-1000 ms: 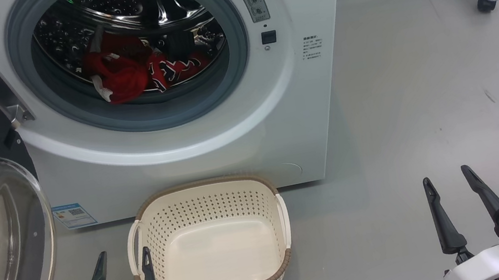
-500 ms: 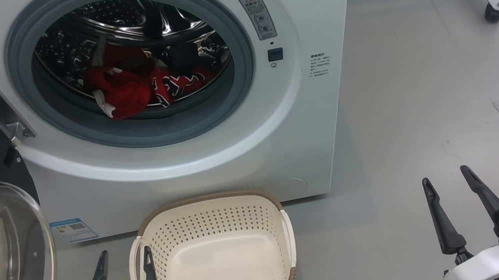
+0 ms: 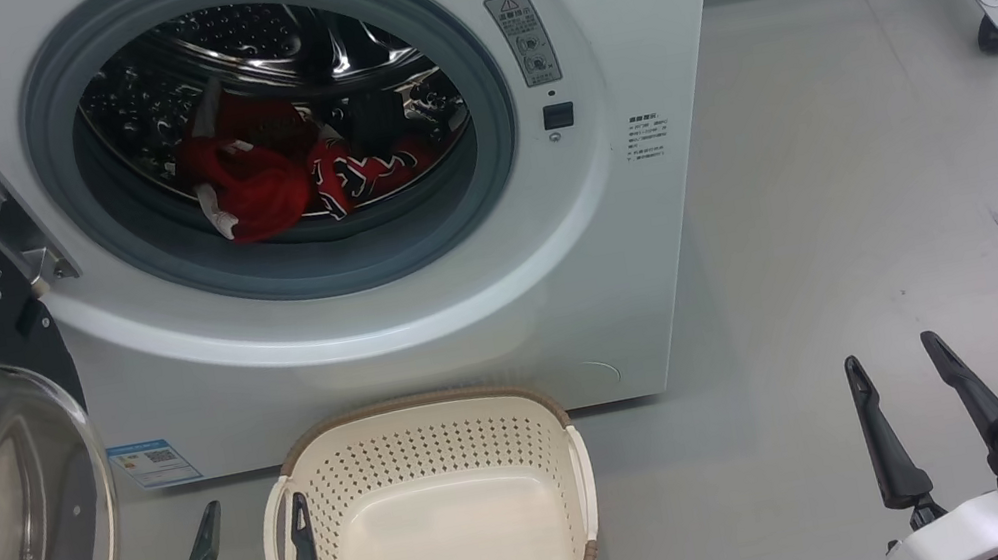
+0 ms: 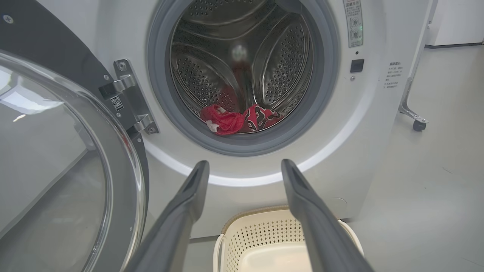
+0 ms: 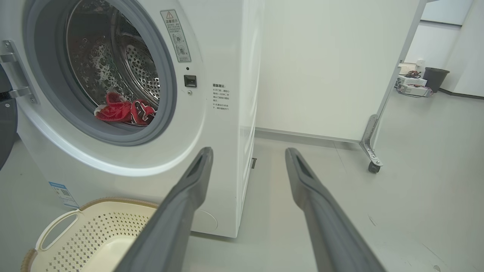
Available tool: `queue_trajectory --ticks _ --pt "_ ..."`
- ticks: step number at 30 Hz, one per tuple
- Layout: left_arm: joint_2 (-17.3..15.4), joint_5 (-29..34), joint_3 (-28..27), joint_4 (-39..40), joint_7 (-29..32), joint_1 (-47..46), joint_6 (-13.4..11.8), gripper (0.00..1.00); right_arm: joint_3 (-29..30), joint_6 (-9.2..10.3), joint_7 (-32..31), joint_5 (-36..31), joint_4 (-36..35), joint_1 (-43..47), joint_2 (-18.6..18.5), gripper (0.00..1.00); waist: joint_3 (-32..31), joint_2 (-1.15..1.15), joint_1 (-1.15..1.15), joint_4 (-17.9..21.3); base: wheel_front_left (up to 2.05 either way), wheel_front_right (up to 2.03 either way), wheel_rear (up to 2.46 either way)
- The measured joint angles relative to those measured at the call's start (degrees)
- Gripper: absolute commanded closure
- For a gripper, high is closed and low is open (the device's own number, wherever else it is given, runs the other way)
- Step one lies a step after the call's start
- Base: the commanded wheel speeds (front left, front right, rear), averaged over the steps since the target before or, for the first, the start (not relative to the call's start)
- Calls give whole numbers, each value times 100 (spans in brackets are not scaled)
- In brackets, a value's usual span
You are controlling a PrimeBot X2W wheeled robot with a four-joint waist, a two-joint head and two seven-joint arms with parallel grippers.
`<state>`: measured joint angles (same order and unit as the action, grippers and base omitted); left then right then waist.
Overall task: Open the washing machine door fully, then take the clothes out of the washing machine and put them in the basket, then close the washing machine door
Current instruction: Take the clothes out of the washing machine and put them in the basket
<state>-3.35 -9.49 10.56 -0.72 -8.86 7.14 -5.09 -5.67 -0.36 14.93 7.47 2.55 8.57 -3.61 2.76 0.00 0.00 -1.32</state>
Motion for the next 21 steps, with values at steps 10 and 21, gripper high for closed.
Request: queue_trajectory --ticks 10,21 --pt "-9 0 27 -2 80 -8 0 0 -15 -1 0 0 2 14 0 0 7 0 0 -23 0 0 0" --pt "-38 -165 -5 -218 537 -307 74 0 -76 -18 0 0 -147 -5 -11 0 314 0 0 85 0 0 0"
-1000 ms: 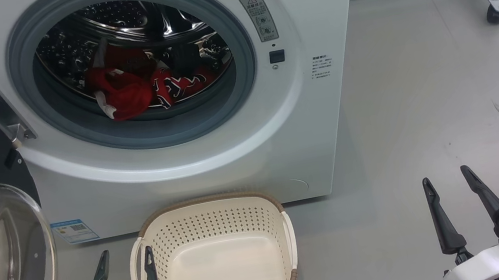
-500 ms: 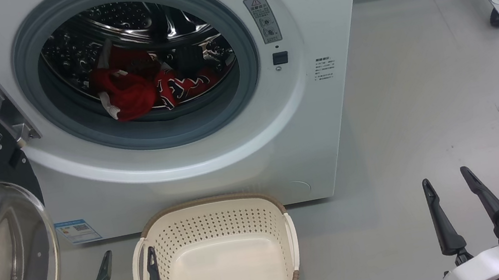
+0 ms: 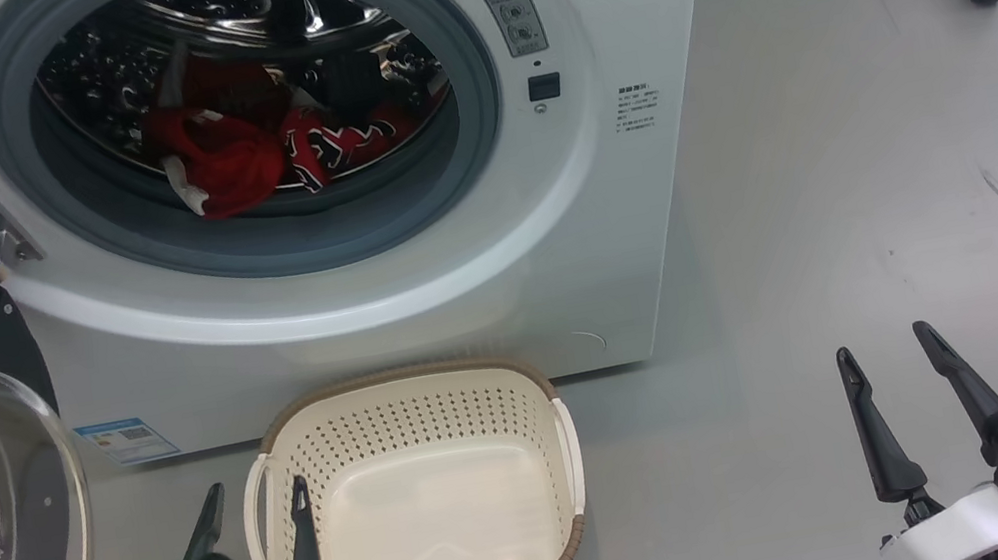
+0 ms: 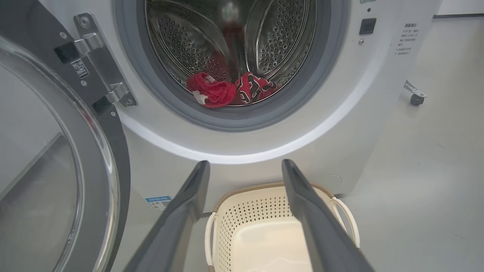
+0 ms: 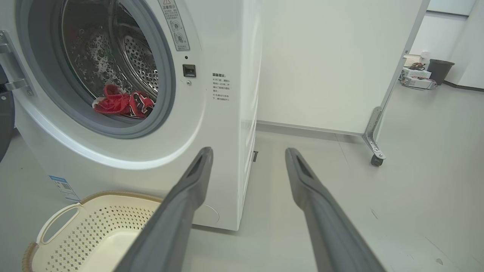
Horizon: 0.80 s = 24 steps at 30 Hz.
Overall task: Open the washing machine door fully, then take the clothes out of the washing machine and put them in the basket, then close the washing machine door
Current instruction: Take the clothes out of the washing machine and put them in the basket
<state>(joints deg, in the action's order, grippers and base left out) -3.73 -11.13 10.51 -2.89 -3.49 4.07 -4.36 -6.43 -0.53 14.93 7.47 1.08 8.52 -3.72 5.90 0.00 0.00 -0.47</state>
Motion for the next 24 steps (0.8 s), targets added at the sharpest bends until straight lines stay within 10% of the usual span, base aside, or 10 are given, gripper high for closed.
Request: queue_trajectory --ticks 24 --pt "-390 -103 -30 -1125 1510 -3193 623 0 -55 -142 0 281 -377 -812 32 0 1637 0 0 689 0 0 0"
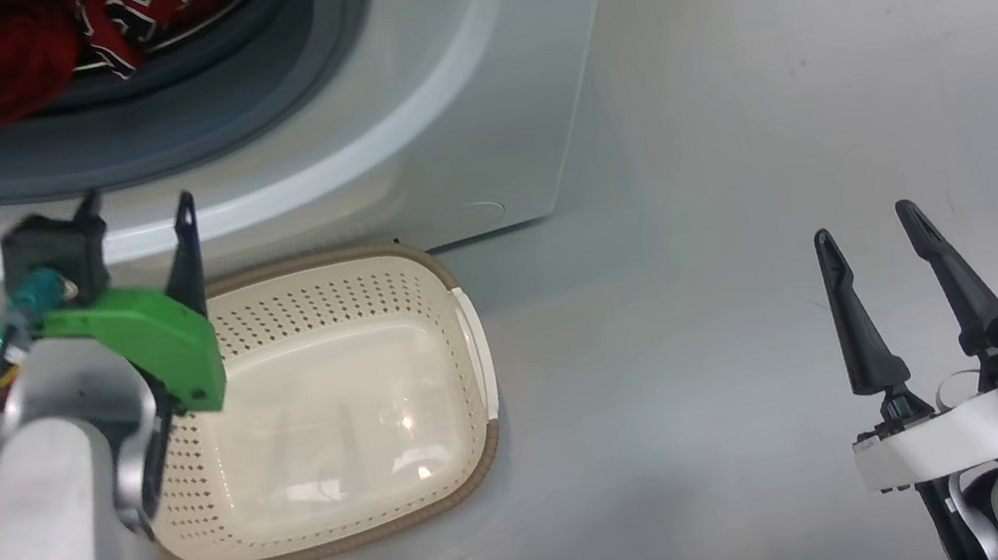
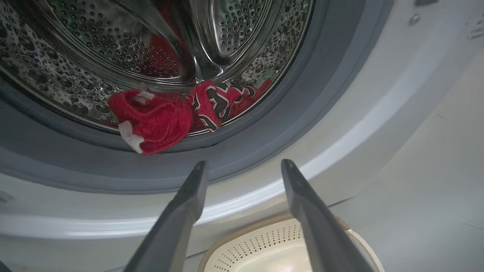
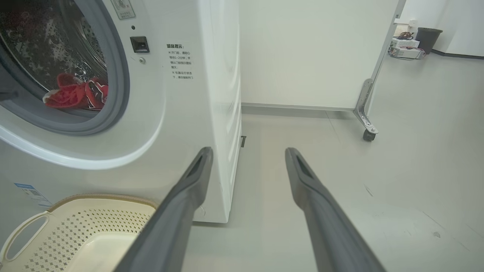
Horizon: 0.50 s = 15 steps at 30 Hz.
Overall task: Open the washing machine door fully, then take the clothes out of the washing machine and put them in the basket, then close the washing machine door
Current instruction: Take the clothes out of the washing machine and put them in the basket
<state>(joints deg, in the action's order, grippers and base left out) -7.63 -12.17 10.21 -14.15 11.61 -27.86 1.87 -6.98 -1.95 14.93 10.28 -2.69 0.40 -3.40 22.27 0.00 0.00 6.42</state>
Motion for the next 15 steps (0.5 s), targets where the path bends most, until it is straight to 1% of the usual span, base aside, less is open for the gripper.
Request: queue_trajectory --ticks 7,15 --pt "-283 -60 -156 -147 579 -1207 146 0 -9 -51 0 86 -77 -384 22 0 566 0 0 269 0 0 0" --pt "-840 103 -214 -475 1053 -2213 281 0 -93 -102 0 272 -42 -818 70 0 1135 0 -1 638 0 0 0"
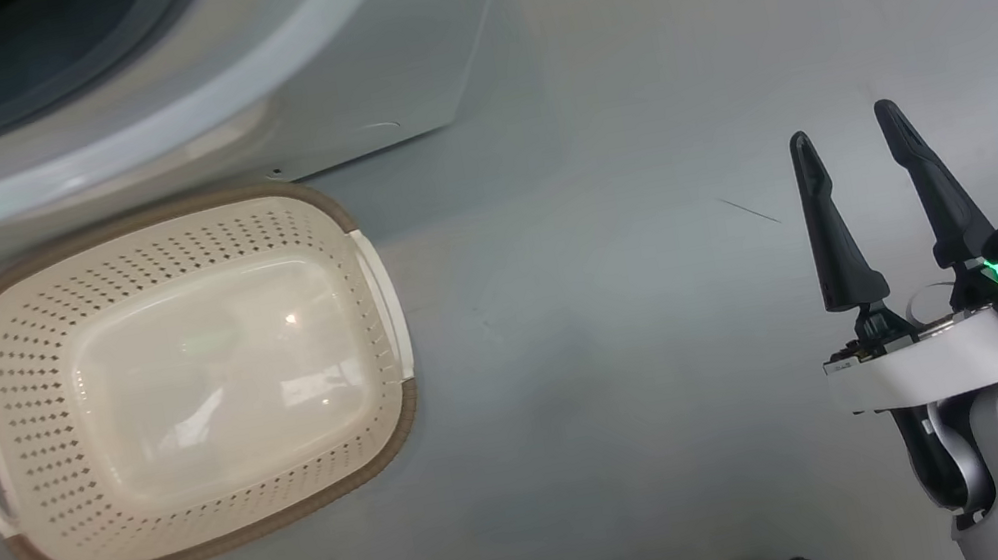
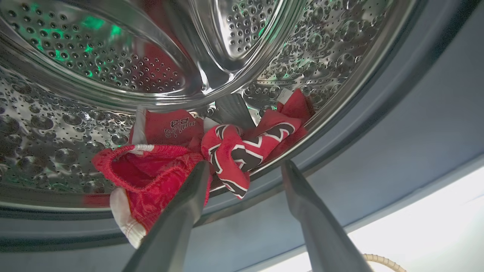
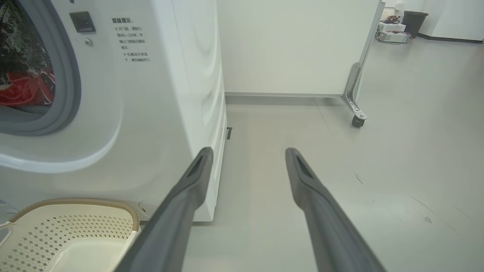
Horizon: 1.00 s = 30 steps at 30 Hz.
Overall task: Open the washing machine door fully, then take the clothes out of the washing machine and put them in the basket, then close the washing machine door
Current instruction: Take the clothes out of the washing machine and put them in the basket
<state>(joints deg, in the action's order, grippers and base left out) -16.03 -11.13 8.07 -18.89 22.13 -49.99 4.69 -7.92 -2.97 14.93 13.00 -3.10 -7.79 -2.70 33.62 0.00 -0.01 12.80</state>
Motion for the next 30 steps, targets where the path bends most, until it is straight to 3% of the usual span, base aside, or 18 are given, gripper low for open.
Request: queue_trajectory --ticks 12,23,24,26,30 --pt "-324 191 -92 -625 209 -801 27 0 -66 -48 0 124 141 -182 18 0 488 0 0 566 0 0 0" --pt "-550 717 -60 -1180 200 -1223 -315 0 -160 -67 0 222 247 -294 36 0 753 0 0 793 0 0 0" --pt "-546 722 -60 -1233 200 -1235 -353 56 -162 -67 0 243 255 -295 36 0 761 0 0 803 0 0 0" --pt "-543 722 -62 -1334 200 -1265 -398 100 -168 -66 0 279 267 -305 36 0 766 0 0 815 0 0 0" --pt "-505 721 -60 -1496 198 -1328 -445 100 -171 -66 0 312 288 -363 37 0 761 0 0 823 0 0 0"
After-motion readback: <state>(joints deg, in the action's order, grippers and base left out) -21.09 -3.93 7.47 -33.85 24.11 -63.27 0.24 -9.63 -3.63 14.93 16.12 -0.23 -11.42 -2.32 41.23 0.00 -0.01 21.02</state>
